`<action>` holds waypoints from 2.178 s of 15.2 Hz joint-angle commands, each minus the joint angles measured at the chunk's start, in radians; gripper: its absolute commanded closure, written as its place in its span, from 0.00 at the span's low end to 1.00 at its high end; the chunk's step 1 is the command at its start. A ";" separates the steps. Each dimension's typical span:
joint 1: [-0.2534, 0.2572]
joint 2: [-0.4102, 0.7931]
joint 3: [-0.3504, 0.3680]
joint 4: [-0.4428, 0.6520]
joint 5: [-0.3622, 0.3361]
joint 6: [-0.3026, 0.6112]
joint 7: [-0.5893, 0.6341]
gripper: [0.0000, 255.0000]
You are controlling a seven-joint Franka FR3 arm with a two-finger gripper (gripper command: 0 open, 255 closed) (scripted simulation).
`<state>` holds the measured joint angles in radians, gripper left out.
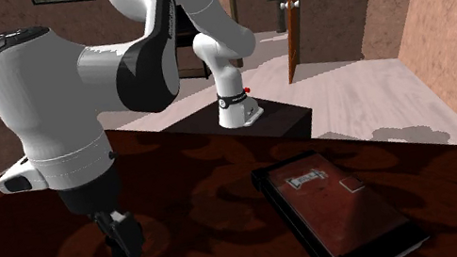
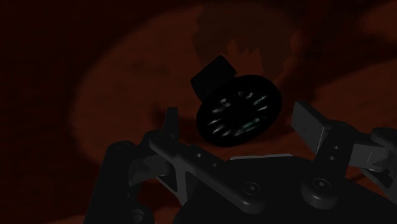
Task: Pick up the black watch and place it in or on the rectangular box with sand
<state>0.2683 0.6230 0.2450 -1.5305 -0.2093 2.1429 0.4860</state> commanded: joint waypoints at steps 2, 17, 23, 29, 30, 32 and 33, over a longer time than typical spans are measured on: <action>0.000 0.000 0.000 0.000 0.000 0.000 0.000 1.00; -0.003 -0.042 0.008 0.030 0.013 -0.071 -0.010 1.00; -0.005 -0.071 0.014 0.067 0.023 -0.135 -0.018 1.00; -0.004 -0.093 0.018 0.113 0.031 -0.203 -0.026 1.00; -0.004 -0.096 0.019 0.122 0.033 -0.215 -0.027 1.00; -0.003 -0.101 0.020 0.141 0.035 -0.239 -0.029 1.00; -0.003 -0.103 0.020 0.148 0.035 -0.248 -0.030 1.00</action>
<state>0.2637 0.5202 0.2648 -1.3922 -0.1742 1.9058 0.4557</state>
